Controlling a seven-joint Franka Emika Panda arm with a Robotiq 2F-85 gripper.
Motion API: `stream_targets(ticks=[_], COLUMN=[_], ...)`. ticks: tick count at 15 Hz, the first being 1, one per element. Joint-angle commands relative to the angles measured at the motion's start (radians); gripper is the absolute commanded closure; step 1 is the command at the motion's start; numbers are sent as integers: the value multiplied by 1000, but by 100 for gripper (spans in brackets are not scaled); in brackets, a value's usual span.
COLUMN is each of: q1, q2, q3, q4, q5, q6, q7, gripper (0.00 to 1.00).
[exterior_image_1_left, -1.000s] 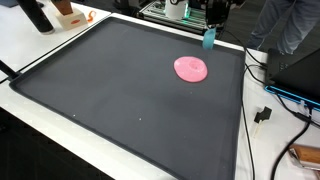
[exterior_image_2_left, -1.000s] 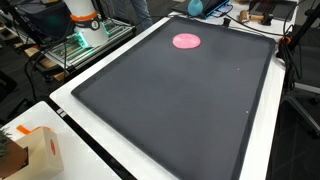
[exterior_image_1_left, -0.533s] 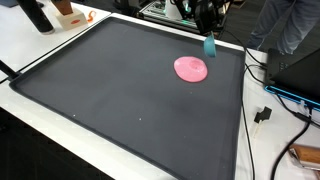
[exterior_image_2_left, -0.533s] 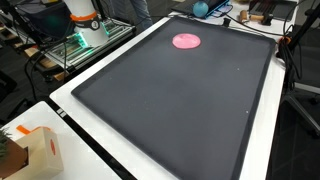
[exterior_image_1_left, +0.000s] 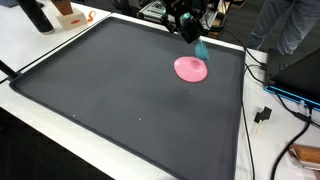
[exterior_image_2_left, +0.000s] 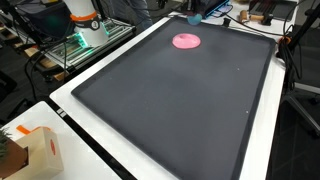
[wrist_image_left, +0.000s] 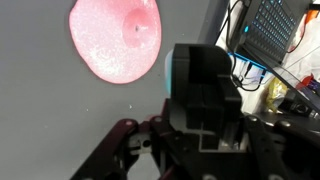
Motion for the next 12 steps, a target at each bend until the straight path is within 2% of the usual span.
stream_targets(ticks=[1,5,12], q1=[-39,-67,-85], q2=[30,83,151], q3=[-17,-34,-42], q4=[-18,-19,-7], q5=[78,128,227], q6=[-75,-121,-93], q7=[-122,-203,-291], gripper=[74,74,74])
